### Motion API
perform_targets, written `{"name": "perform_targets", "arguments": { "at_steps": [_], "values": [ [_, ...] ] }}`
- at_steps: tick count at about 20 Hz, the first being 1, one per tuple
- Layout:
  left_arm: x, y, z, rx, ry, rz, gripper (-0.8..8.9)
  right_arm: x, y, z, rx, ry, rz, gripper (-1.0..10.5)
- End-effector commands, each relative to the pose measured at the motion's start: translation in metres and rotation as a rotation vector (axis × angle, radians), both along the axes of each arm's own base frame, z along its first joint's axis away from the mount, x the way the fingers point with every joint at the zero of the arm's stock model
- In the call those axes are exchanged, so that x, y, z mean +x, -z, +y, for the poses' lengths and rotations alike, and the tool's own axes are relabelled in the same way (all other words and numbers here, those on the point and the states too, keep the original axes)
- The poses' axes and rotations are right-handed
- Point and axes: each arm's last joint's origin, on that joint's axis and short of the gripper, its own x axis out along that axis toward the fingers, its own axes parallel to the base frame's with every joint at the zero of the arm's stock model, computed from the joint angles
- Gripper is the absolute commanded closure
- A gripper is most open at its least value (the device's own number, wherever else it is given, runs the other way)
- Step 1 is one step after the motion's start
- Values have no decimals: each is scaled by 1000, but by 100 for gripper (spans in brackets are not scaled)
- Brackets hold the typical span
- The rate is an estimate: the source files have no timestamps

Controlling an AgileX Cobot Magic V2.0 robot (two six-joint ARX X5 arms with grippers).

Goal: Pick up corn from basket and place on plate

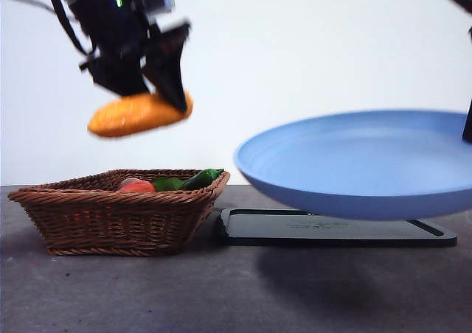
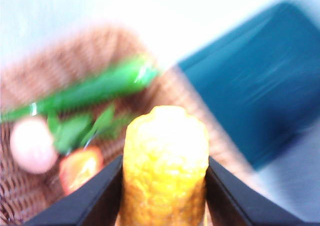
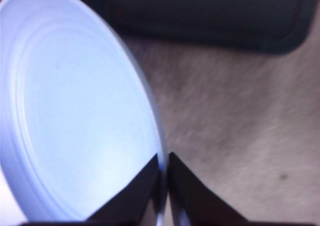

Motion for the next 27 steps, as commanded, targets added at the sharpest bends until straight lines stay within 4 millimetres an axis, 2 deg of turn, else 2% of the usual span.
{"name": "perform_targets", "arguments": {
  "at_steps": [1, 3, 7, 11, 15, 19, 24, 27],
  "values": [
    [-11, -18, -6, -102, 63, 2, 621, 14, 5, 4, 45, 18, 47, 945],
    [-22, -25, -14, -185, 144, 34, 621, 24, 11, 8, 124, 8, 82, 945],
    [-38, -18, -45, -221, 298, 98, 621, 36, 17, 11, 200, 27, 94, 945],
    [-46, 4, -80, -188, 391, 148, 621, 37, 18, 12, 228, 13, 101, 945],
    [-46, 38, -110, -140, 449, 213, 621, 37, 18, 12, 226, 12, 100, 945],
    [-49, 51, -121, -121, 469, 238, 615, 37, 18, 12, 223, 3, 93, 945],
    [-49, 51, -122, -122, 471, 238, 447, 37, 18, 12, 217, -1, 88, 945],
    [-49, 49, -122, -126, 469, 236, 444, 38, 18, 12, 210, 1, 84, 945]
  ]
}}
